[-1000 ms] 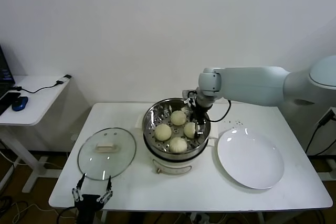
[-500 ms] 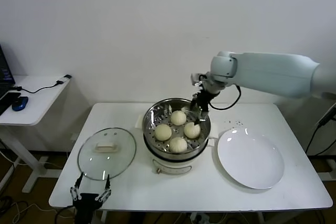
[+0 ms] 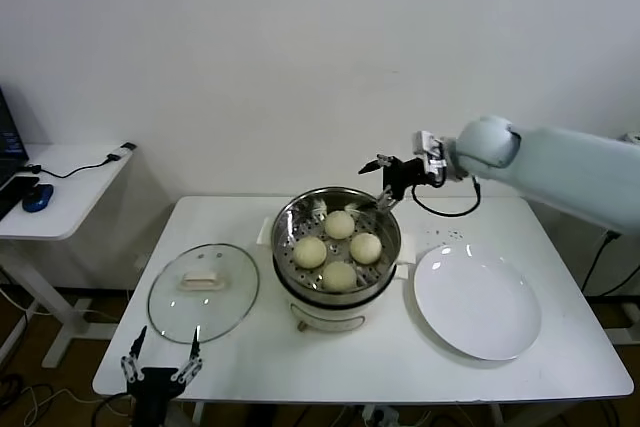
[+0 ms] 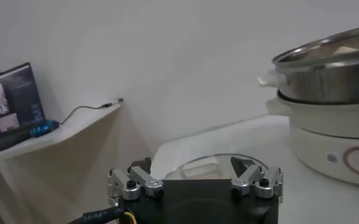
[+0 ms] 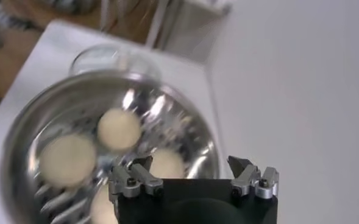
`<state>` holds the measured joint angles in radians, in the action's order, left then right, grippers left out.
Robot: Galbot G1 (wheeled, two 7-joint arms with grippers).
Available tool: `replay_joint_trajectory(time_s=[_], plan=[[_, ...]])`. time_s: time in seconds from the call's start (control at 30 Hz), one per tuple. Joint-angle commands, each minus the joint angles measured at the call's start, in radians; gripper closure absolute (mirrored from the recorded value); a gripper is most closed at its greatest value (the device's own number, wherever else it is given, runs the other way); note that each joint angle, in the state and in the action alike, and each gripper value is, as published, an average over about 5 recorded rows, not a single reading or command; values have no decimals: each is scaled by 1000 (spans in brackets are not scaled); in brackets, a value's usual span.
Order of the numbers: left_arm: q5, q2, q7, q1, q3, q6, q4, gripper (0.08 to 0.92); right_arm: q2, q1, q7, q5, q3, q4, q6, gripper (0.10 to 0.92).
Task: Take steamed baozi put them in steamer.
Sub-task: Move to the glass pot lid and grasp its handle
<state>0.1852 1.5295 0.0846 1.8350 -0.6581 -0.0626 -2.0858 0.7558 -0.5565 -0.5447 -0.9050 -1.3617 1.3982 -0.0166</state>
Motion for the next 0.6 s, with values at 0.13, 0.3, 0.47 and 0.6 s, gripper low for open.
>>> replay_joint_trajectory(time_s=[0.13, 0.3, 0.47, 0.6], plan=[[45, 13, 7, 19, -25, -3, -69, 177, -202, 814, 479, 94, 855, 152, 214, 203], [84, 30, 5, 38, -32, -9, -92, 177, -181, 1109, 516, 149, 1140, 207, 233, 203], [175, 24, -37, 44, -51, -2, -104, 177, -95, 1424, 558, 217, 1423, 285, 212, 203], [375, 19, -33, 28, -75, -1, -97, 177, -17, 1634, 561, 276, 1587, 316, 207, 203]])
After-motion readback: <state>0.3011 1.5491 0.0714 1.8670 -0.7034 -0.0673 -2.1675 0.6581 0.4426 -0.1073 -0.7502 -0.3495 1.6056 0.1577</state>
